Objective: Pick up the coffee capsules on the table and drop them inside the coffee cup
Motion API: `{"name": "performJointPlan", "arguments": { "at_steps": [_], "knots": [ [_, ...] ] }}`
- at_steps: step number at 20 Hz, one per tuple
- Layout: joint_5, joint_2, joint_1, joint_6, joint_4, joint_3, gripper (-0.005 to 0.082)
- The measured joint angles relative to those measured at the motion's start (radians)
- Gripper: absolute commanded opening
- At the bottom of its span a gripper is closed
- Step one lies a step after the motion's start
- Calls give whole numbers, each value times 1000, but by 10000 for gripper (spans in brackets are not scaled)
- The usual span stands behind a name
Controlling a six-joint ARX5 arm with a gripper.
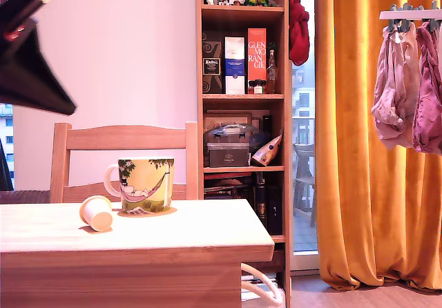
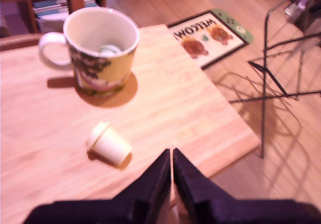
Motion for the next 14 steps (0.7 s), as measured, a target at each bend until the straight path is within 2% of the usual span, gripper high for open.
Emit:
{"name": "performJointPlan", "arguments": {
  "at_steps": [3,4,5,6,7,8,9,10,14],
  "knots": [
    [-184,0,-108,-138,13,0,-21],
    [-204,0,-143,-150,15,0,-21],
    [-292,0,-178,-190,12,0,-21],
    [-354,0,-207,-235,10,0,-21],
    [-415,0,-233,-235,8,0,-21],
    [-465,0,-255,-307,7,0,-21],
    [-504,0,-274,-357,7,0,-21],
    [-534,2,-290,-360,8,0,-21],
    [-598,73,-325,-504,10,0,-21]
  ]
}}
